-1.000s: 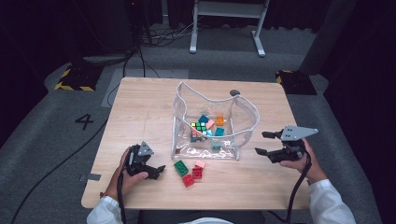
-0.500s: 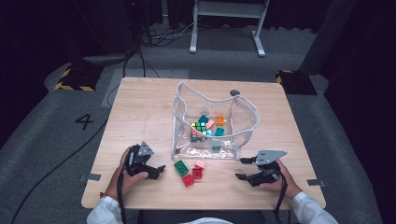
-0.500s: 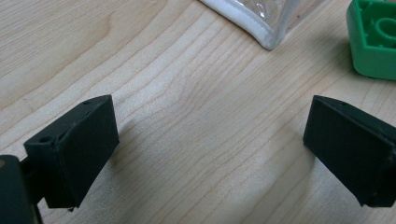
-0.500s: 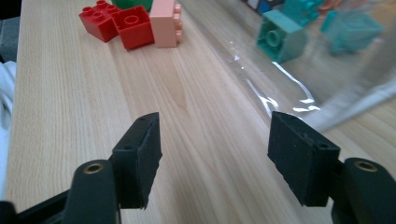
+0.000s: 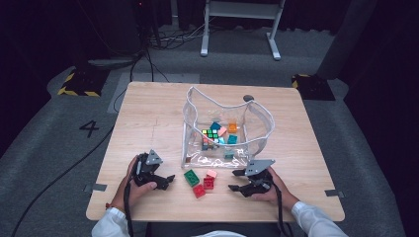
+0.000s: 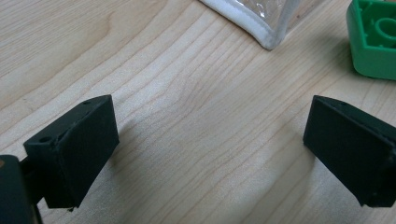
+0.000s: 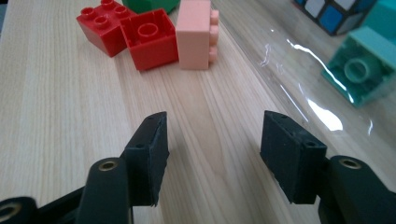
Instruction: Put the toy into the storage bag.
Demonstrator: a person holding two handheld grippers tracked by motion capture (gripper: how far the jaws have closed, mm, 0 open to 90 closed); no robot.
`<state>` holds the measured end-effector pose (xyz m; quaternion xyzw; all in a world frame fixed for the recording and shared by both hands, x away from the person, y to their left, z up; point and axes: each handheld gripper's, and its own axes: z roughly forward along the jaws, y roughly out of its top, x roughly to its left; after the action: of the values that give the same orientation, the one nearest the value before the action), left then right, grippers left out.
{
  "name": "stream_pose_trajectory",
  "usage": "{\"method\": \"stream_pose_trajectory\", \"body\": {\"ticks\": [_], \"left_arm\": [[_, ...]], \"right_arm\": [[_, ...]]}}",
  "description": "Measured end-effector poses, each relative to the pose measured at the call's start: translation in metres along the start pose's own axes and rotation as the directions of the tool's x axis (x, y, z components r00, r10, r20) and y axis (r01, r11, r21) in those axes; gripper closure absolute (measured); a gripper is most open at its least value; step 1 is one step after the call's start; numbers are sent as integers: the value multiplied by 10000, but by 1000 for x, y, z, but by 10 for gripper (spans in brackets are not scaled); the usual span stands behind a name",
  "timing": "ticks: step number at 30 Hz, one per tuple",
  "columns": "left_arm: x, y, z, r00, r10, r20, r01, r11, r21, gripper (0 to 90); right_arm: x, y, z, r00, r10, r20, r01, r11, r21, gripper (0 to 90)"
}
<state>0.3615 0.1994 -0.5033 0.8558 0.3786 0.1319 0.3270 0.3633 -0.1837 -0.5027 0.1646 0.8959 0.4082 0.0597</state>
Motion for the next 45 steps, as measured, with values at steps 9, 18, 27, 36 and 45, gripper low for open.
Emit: {"method": "stream_pose_trajectory", "body": {"ticks": [9, 18, 27, 36, 45], "left_arm": [[0, 0, 0, 10000, 15, -1, -15, 10000, 7, 34], [0, 0, 0, 10000, 3, -3, -3, 10000, -1, 34], [0, 0, 0, 10000, 3, -11, -3, 10000, -5, 34], [0, 0, 0, 10000, 9, -30, -9, 10000, -19, 36], [0, 0, 0, 10000, 15, -36, -15, 10000, -31, 36]], "right_arm": [[8, 23, 28, 9997, -226, 98, 226, 9997, -35, 398], [14, 39, 47, 10000, -56, 44, 56, 10000, 61, 405], [12, 41, 47, 9997, 44, 255, -41, 9999, -97, 663], [9, 24, 28, 9974, -717, -96, 715, 9972, -219, 667], [0, -1, -10, 9991, -283, 307, 271, 9989, 381, 670]]}}
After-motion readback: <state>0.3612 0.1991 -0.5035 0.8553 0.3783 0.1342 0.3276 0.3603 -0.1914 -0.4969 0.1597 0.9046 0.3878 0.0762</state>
